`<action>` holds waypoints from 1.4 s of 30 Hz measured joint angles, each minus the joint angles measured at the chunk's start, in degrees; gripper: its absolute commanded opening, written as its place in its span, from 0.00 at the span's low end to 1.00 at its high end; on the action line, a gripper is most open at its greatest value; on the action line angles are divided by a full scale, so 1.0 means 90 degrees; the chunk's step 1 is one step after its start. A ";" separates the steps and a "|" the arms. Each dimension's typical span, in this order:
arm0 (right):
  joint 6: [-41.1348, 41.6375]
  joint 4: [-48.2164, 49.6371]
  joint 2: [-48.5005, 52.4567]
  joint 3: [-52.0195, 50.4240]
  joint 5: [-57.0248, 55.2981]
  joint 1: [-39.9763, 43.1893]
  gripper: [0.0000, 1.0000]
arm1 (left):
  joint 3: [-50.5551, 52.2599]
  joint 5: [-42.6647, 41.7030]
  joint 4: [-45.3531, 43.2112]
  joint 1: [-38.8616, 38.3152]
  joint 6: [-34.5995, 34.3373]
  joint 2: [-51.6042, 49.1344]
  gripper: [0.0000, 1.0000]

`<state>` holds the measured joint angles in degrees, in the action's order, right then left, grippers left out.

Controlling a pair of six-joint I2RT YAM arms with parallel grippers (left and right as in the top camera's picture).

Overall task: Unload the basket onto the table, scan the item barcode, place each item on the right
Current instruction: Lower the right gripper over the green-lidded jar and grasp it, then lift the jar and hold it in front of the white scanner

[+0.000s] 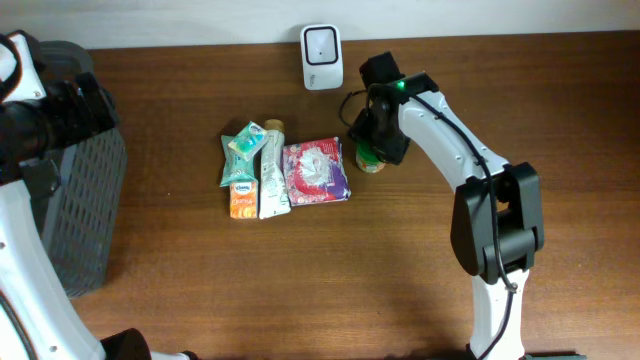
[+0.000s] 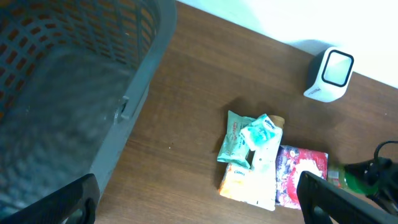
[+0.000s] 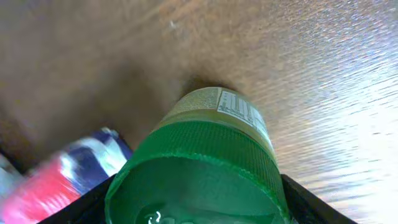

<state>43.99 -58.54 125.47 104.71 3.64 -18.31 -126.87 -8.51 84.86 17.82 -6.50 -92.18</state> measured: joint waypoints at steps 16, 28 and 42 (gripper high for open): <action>-0.1078 -0.1508 0.0019 0.0981 0.0053 0.0061 0.99 | -0.0002 -0.0002 0.0000 0.0000 0.0000 0.0000 0.99; 0.0529 -0.1841 0.0019 0.0979 -0.0124 0.0058 0.99 | -0.0002 -0.0002 0.0000 0.0000 0.0000 0.0000 0.99; -0.0789 -0.1093 0.0090 0.0056 -0.0357 0.0058 0.98 | -0.0002 -0.0002 0.0000 0.0000 -0.0002 0.0000 0.99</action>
<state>36.88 -68.38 126.28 105.21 0.43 -17.78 -126.89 -8.54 84.86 17.82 -6.52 -92.18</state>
